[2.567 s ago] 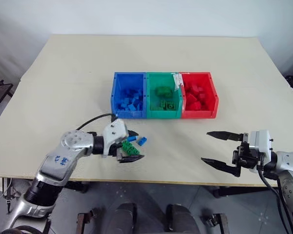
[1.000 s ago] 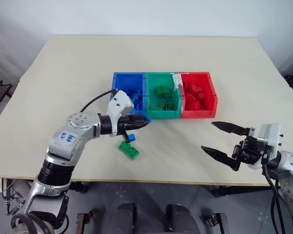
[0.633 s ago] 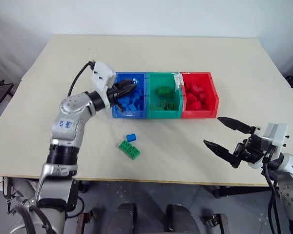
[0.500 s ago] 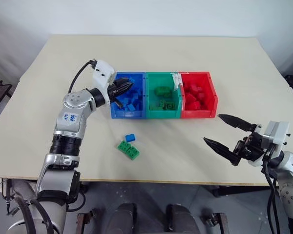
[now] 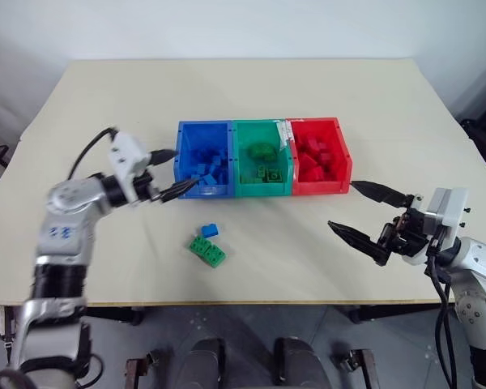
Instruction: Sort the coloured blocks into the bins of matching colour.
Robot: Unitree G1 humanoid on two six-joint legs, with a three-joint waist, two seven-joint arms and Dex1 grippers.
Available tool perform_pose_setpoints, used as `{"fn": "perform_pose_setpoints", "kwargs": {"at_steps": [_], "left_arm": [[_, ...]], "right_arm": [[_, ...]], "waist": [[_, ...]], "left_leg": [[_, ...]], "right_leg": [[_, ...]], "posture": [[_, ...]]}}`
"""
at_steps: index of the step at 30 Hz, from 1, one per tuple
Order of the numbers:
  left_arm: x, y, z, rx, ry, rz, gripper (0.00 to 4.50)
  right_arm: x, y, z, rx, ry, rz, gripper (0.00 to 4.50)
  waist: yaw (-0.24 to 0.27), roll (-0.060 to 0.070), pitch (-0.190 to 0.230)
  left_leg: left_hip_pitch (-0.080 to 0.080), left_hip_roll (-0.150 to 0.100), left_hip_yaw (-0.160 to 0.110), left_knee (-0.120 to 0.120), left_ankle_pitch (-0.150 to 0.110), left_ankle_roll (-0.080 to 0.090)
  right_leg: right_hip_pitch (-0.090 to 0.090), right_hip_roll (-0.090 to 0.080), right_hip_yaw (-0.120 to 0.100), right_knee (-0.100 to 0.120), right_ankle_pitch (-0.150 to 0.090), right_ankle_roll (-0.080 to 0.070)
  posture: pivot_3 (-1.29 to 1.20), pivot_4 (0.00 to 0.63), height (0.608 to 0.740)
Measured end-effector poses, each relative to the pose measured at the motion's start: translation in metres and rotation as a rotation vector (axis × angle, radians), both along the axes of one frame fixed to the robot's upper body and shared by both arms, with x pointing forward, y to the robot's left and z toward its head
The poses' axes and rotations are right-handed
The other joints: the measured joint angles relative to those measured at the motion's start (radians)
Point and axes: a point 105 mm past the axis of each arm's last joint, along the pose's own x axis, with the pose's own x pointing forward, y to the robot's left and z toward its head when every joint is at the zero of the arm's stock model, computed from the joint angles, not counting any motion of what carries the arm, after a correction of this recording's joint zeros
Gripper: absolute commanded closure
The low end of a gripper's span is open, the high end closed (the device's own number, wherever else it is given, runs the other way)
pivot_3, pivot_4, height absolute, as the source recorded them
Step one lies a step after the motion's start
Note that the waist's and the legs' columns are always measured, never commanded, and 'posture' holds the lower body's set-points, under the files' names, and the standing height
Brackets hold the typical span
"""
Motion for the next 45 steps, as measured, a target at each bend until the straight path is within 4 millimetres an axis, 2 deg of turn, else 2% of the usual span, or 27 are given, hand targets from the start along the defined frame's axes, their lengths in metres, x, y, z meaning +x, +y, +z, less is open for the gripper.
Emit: {"fn": "perform_pose_setpoints", "kwargs": {"at_steps": [3,8,11,15,18,22,25,30,36,40,45], "left_arm": [[-0.026,0.029,-0.02,0.026,0.059,0.044,0.01],[-0.059,0.067,-0.053,0.049,0.134,0.166,0.01],[-0.073,0.083,-0.057,0.068,0.135,0.223,0.01],[-0.081,0.088,-0.055,0.095,0.128,0.233,0.01],[-0.082,0.067,-0.05,0.103,0.112,0.172,0.01],[-0.09,0.013,-0.051,0.085,0.142,-0.034,0.01],[-0.096,-0.026,-0.05,0.134,0.134,-0.241,0.01],[-0.08,-0.069,-0.044,0.321,0.065,-0.498,0.01],[-0.054,-0.088,-0.059,0.49,0.077,-0.664,0.01],[-0.043,-0.085,-0.067,0.617,0.104,-0.724,0.01],[-0.039,-0.081,-0.082,0.694,0.166,-0.74,0.01]], "right_arm": [[0.0,0.011,-0.006,-0.057,0.025,0.102,0.0],[0.005,0.02,-0.016,-0.115,0.086,0.221,0.0],[0.008,0.021,-0.018,-0.146,0.103,0.264,0.0],[0.011,0.017,-0.027,-0.17,0.138,0.282,0.0],[0.012,0.013,-0.03,-0.181,0.152,0.281,0.0],[0.011,0.003,-0.034,-0.197,0.148,0.247,0.0],[0.008,-0.011,-0.04,-0.209,0.165,0.194,0.0],[-0.005,-0.028,-0.049,-0.236,0.207,0.147,0.0],[-0.017,-0.041,-0.049,-0.259,0.223,0.102,0.0],[-0.031,-0.045,-0.051,-0.253,0.248,0.064,0.0],[-0.041,-0.047,-0.055,-0.253,0.273,0.041,0.0]], "waist": [[0.002,0.0,0.0],[0.008,0.0,0.0],[0.013,0.0,0.0],[0.023,0.0,0.0],[0.026,0.0,0.0],[0.024,0.0,0.0],[0.027,0.0,0.0],[0.029,0.0,0.0],[0.023,0.0,0.0],[0.025,0.0,0.0],[0.026,0.0,0.0]], "left_leg": [[0.0,-0.001,0.0,0.0,0.0,0.001],[0.0,-0.001,-0.001,0.0,-0.001,0.001],[0.0,0.0,-0.002,0.0,-0.001,0.001],[0.0,0.0,-0.001,0.0,-0.002,0.001],[0.0,-0.001,-0.001,0.0,-0.002,0.001],[0.0,0.0,-0.001,0.0,-0.002,0.001],[0.0,0.0,-0.001,0.0,-0.002,0.0],[0.0,-0.002,0.001,0.0,-0.002,0.001],[0.0,-0.003,0.003,0.0,-0.002,0.001],[0.0,-0.003,0.003,0.0,-0.002,0.002],[-0.001,-0.003,0.003,0.001,-0.002,0.002]], "right_leg": [[0.001,-0.001,0.0,-0.001,0.0,0.0],[0.001,-0.002,0.0,-0.007,0.0,0.0],[0.001,-0.002,0.0,-0.007,0.0,0.0],[0.001,-0.003,0.0,-0.008,0.0,0.0],[0.001,-0.004,0.0,-0.008,0.0,-0.001],[0.001,-0.003,0.0,-0.008,0.0,-0.001],[0.001,-0.002,-0.001,-0.008,0.0,-0.001],[0.002,-0.002,-0.001,-0.007,0.0,-0.001],[0.001,0.002,-0.001,-0.007,0.0,-0.001],[0.002,0.001,-0.001,-0.006,0.0,0.0],[0.002,0.001,-0.001,-0.006,0.001,0.0]], "posture": [[0.0,0.15,0.74],[0.0,0.15,0.74],[0.0,0.15,0.74],[0.0,0.15,0.74],[0.0,0.15,0.74],[0.0,0.15,0.74],[0.0,0.15,0.74],[0.0,0.15,0.74],[0.0,0.15,0.74],[0.0,0.15,0.74],[0.0,0.15,0.74]]}}
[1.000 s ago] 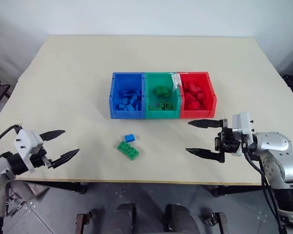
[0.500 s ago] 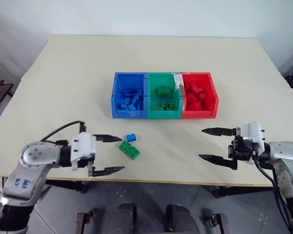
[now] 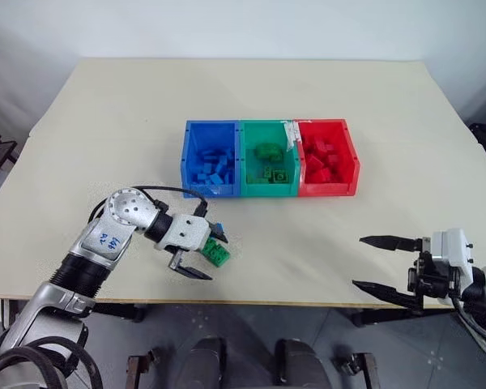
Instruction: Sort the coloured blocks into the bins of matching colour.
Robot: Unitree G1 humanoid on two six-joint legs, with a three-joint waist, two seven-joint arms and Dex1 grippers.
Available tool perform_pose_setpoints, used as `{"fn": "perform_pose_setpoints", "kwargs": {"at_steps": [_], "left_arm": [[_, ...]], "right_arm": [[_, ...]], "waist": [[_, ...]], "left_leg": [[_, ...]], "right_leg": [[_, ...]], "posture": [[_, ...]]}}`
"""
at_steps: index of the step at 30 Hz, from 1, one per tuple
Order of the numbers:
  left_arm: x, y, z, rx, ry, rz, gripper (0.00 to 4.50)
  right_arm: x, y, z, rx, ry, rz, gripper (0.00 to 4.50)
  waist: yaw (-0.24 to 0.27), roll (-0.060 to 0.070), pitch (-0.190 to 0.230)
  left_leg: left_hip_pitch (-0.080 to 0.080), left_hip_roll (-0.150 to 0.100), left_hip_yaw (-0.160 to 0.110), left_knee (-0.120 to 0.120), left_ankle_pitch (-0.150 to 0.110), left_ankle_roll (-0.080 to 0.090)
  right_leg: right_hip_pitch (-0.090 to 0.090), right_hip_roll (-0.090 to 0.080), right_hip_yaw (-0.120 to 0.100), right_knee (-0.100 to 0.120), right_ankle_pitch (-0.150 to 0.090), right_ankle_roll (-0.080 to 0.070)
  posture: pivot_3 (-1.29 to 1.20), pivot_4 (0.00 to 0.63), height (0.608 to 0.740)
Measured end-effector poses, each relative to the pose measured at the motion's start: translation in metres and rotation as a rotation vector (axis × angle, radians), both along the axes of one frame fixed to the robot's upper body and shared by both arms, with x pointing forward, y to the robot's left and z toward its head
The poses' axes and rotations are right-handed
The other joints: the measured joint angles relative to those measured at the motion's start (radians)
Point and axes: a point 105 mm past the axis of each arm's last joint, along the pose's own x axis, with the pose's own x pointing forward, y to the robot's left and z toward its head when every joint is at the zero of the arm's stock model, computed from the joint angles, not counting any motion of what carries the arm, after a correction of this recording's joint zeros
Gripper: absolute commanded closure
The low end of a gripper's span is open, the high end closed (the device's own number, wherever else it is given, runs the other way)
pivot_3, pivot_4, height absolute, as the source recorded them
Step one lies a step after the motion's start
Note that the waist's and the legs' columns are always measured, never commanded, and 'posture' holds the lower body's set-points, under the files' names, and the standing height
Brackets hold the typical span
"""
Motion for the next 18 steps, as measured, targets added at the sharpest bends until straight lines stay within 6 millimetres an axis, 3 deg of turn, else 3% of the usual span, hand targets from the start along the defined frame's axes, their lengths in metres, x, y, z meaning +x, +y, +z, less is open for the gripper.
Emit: {"fn": "perform_pose_setpoints", "kwargs": {"at_steps": [9,12,18], "left_arm": [[0.008,-0.015,-0.004,0.002,-0.018,-0.003,0.01],[0.008,-0.016,-0.004,0.01,-0.025,-0.007,0.58],[0.006,-0.018,-0.004,0.024,-0.054,-0.025,2.38]], "right_arm": [[0.001,0.004,0.003,0.006,-0.02,-0.015,0.0],[0.003,0.006,0.004,0.009,-0.027,-0.007,0.0],[0.008,0.013,0.007,0.028,-0.052,0.014,0.0]], "waist": [[0.0,0.0,0.0],[0.002,0.0,0.0],[0.003,0.0,0.0]], "left_leg": [[0.0,0.0,-0.001,0.001,0.0,0.0],[0.0,0.0,-0.001,0.001,0.0,0.0],[0.0,0.001,-0.002,0.002,0.001,0.001]], "right_leg": [[0.0,-0.001,0.0,0.0,0.0,0.0],[0.0,-0.001,0.0,0.0,0.0,0.0],[0.001,-0.001,0.0,0.0,0.0,0.0]], "posture": [[0.0,0.15,0.74],[0.0,0.15,0.74],[0.0,0.15,0.74]]}}
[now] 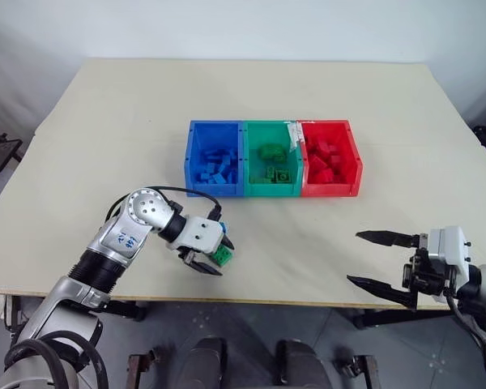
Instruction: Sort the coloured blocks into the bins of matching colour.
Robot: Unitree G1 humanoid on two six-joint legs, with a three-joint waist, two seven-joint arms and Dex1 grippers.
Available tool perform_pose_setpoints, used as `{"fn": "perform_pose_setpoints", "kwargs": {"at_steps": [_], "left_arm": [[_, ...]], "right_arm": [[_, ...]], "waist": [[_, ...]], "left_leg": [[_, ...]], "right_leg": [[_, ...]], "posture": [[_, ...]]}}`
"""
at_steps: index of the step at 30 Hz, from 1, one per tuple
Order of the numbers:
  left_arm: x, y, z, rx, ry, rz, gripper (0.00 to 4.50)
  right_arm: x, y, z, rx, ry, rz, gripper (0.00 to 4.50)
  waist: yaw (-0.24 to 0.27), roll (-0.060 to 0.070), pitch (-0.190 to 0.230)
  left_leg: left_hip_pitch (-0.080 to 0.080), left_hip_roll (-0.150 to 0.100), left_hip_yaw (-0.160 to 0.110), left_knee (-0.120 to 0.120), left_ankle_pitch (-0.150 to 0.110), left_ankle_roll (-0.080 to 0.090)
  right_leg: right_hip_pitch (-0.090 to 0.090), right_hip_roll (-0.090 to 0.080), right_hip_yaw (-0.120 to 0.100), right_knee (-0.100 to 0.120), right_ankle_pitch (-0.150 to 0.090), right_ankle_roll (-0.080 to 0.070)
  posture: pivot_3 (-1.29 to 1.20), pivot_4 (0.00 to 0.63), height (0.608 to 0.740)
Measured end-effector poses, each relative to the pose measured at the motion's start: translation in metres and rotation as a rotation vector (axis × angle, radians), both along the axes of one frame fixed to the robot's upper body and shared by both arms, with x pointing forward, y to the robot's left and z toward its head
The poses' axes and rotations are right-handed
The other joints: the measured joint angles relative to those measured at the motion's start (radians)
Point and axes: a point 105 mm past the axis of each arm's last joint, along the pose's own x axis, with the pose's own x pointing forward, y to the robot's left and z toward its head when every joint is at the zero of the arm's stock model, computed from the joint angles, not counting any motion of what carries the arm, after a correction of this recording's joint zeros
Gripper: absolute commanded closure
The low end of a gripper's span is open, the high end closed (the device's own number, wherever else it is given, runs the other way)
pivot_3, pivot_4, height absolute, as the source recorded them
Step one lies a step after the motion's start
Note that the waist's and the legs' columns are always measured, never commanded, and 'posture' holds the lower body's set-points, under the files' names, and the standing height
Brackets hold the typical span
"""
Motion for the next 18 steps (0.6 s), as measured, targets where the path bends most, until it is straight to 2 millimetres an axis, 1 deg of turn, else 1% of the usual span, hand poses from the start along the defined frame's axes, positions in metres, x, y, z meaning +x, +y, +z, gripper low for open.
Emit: {"fn": "perform_pose_setpoints", "kwargs": {"at_steps": [2,3,6,10,13,15,18], "left_arm": [[0.0,0.0,0.0,0.001,-0.001,0.002,2.9],[0.0,0.0,0.0,0.001,-0.001,0.003,3.02],[0.001,-0.001,0.001,-0.015,0.007,0.013,3.0],[0.005,-0.015,0.015,-0.17,0.065,0.081,3.0],[0.013,-0.023,0.034,-0.337,0.128,0.164,3.0],[0.02,-0.028,0.047,-0.413,0.139,0.199,3.0],[0.041,-0.039,0.078,-0.544,0.093,0.284,3.0]], "right_arm": [[0.001,0.003,-0.002,0.015,0.003,0.004,0.0],[0.002,0.004,-0.003,0.02,0.004,0.003,0.0],[0.002,0.004,-0.003,0.02,0.002,0.001,0.0],[0.005,0.005,-0.003,0.064,-0.007,-0.034,0.0],[0.006,0.001,-0.003,0.107,-0.02,-0.108,0.0],[0.006,-0.001,-0.001,0.133,-0.038,-0.149,0.0],[0.009,-0.004,0.005,0.188,-0.082,-0.224,0.0]], "waist": [[-0.001,0.0,0.0],[-0.001,0.0,0.0],[0.0,0.0,0.0],[-0.002,0.0,0.0],[-0.001,0.0,0.0],[0.0,0.0,0.0],[0.001,0.0,0.0]], "left_leg": [[0.0,0.0,0.0,0.0,0.0,0.0],[0.0,0.0,0.0,0.0,0.0,0.0],[0.0,0.0,0.0,0.0,0.0,0.0],[0.0,0.0,-0.001,0.0,0.0,0.0],[0.0,0.0,-0.001,0.0,0.0,0.0],[-0.001,0.0,-0.001,0.001,0.0,0.0],[-0.001,-0.001,-0.002,0.002,0.001,0.0]], "right_leg": [[0.0,0.0,0.0,0.0,0.0,0.0],[0.0,0.0,0.0,0.0,0.0,0.0],[0.0,0.0,0.0,0.0,0.0,0.0],[0.0,0.0,0.0,0.001,0.0,0.0],[-0.001,0.0,0.0,0.006,0.0,0.0],[-0.001,0.0,0.0,0.006,0.0,0.0],[-0.001,0.0,0.0,0.007,0.0,0.001]], "posture": [[0.0,0.15,0.74],[0.0,0.15,0.74],[0.0,0.15,0.74],[0.0,0.15,0.74],[0.0,0.15,0.74],[0.0,0.15,0.74],[0.0,0.15,0.74]]}}
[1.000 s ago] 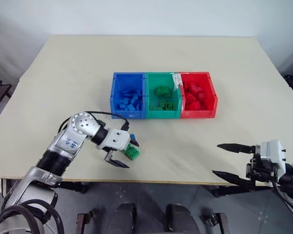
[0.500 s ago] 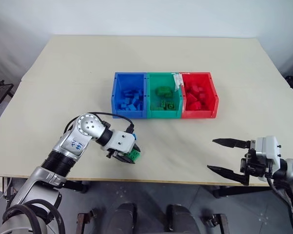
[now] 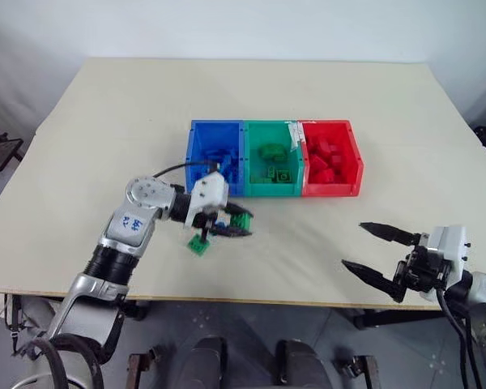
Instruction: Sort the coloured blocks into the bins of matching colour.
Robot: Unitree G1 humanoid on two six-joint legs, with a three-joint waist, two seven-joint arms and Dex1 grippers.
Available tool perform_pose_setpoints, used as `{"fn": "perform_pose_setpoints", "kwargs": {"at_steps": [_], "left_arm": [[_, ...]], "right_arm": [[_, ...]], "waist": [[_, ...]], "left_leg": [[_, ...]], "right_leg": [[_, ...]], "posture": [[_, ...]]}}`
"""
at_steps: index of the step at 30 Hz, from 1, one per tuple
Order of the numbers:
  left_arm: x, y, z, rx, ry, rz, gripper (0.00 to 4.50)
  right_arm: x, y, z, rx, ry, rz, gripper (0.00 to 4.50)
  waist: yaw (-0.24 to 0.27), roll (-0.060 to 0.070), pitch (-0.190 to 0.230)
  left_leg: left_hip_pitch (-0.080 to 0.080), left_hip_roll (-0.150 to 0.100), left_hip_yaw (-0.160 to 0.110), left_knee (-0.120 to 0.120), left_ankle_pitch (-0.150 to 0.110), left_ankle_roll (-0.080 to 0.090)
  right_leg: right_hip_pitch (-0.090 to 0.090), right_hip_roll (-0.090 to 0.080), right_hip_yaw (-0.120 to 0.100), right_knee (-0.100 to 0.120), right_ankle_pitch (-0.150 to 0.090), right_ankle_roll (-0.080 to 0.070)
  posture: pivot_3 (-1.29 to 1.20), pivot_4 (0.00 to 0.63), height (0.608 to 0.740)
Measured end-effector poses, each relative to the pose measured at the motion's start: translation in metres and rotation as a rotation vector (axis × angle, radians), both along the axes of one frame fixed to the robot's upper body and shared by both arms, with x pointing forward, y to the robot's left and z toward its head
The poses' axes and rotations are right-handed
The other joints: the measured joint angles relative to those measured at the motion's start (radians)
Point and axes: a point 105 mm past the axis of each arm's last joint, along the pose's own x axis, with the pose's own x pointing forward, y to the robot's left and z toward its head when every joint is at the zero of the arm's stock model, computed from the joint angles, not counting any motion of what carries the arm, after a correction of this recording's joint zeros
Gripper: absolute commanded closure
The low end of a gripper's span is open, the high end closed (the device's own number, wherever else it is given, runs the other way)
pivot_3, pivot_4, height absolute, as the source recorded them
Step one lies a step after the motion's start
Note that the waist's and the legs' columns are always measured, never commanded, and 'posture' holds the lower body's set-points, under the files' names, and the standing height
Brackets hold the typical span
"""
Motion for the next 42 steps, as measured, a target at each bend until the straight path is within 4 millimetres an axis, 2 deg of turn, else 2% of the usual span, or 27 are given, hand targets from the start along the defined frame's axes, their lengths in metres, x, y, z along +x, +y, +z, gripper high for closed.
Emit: {"fn": "perform_pose_setpoints", "kwargs": {"at_steps": [2,5,8,10,13,18,20,23,27,31,34,37,40,42], "left_arm": [[0.01,-0.004,0.013,-0.049,-0.023,0.047,3.0],[0.054,-0.021,0.038,-0.162,-0.063,0.262,3.0],[0.075,-0.029,0.058,-0.195,-0.106,0.354,3.0],[0.08,-0.037,0.058,-0.201,-0.082,0.358,2.29],[0.083,-0.046,0.043,-0.193,-0.029,0.345,1.54],[0.085,-0.046,0.03,-0.159,-0.02,0.35,0.03],[0.086,-0.043,0.033,-0.163,-0.041,0.35,0.03],[0.081,-0.025,0.039,-0.165,-0.089,0.324,0.03],[0.053,0.005,0.029,-0.134,-0.121,0.212,0.03],[0.022,0.065,0.001,-0.042,-0.102,0.213,0.03],[0.0,0.103,-0.007,0.002,-0.106,0.267,0.03],[-0.031,0.138,-0.02,0.025,-0.07,0.325,0.03],[-0.058,0.169,-0.04,0.066,0.001,0.408,0.03],[-0.071,0.185,-0.05,0.086,0.028,0.461,0.03]], "right_arm": [[0.0,-0.002,0.002,0.013,-0.014,-0.032,0.0],[0.0,-0.011,0.007,0.067,-0.06,-0.138,0.0],[-0.001,-0.011,0.008,0.076,-0.082,-0.174,0.0],[-0.001,-0.011,0.01,0.081,-0.092,-0.188,0.0],[-0.003,-0.008,0.014,0.073,-0.109,-0.191,0.0],[-0.002,-0.002,0.026,0.074,-0.161,-0.189,0.0],[-0.001,-0.001,0.028,0.076,-0.169,-0.184,0.0],[0.0,0.005,0.028,0.067,-0.166,-0.144,0.0],[0.005,0.016,0.03,0.012,-0.165,-0.033,0.0],[0.014,0.022,0.024,-0.053,-0.125,0.086,0.0],[0.021,0.023,0.018,-0.088,-0.088,0.165,0.0],[0.027,0.026,0.016,-0.117,-0.069,0.241,0.0],[0.034,0.029,0.015,-0.132,-0.059,0.301,0.0],[0.036,0.03,0.012,-0.148,-0.045,0.338,0.0]], "waist": [[-0.002,0.0,0.0],[0.01,-0.003,0.001],[0.009,-0.003,0.001],[0.004,-0.003,0.001],[-0.004,-0.003,0.001],[-0.004,-0.003,0.001],[-0.003,-0.003,0.001],[-0.005,-0.003,0.001],[-0.019,-0.002,0.001],[-0.032,-0.002,0.001],[-0.03,-0.002,0.001],[-0.03,-0.002,0.001],[-0.027,-0.002,0.001],[-0.023,-0.002,0.001]], "left_leg": [[0.0,-0.001,0.0,-0.001,0.0,0.0],[-0.001,-0.004,-0.001,0.0,0.001,-0.001],[-0.001,-0.005,0.001,-0.001,0.001,0.0],[-0.001,-0.005,0.001,-0.002,0.001,0.0],[-0.001,-0.004,0.002,-0.003,0.001,0.0],[-0.001,-0.004,0.002,-0.003,0.001,-0.001],[-0.001,-0.004,0.002,-0.002,0.001,-0.001],[-0.001,-0.004,0.002,-0.003,0.001,-0.001],[0.0,-0.001,0.002,-0.004,0.001,-0.001],[0.001,0.002,0.002,-0.004,0.001,-0.002],[0.001,0.002,0.001,-0.003,0.001,-0.001],[0.001,0.001,0.001,-0.004,0.0,0.0],[0.001,0.002,0.0,-0.004,0.0,-0.001],[0.001,0.002,-0.001,-0.004,0.0,-0.001]], "right_leg": [[0.0,0.0,0.0,0.0,0.0,0.0],[0.0,0.001,-0.001,0.0,0.0,0.0],[-0.001,0.0,0.0,-0.001,0.0,0.001],[-0.001,0.001,0.0,-0.001,0.0,0.001],[-0.003,0.001,0.0,0.0,0.0,0.001],[-0.003,0.001,0.0,0.0,0.0,0.001],[-0.003,0.001,0.0,0.0,0.0,0.001],[-0.003,0.001,0.0,0.0,0.0,0.001],[-0.003,0.001,0.001,0.0,0.0,0.001],[-0.003,0.002,0.001,0.0,0.0,0.0],[-0.002,0.0,0.002,-0.001,0.0,0.0],[-0.002,-0.001,0.002,-0.001,0.0,0.0],[-0.001,-0.001,0.001,-0.008,0.0,0.0],[-0.001,-0.002,0.001,-0.009,0.0,0.0]], "posture": [[0.0,0.15,0.74],[0.0,0.15,0.74],[0.0,0.15,0.74],[0.0,0.15,0.74],[0.0,0.15,0.74],[0.0,0.15,0.74],[0.0,0.15,0.74],[0.0,0.15,0.74],[0.0,0.15,0.74],[0.0,0.15,0.74],[0.0,0.15,0.74],[0.0,0.15,0.74],[0.0,0.15,0.74],[0.0,0.15,0.74]]}}
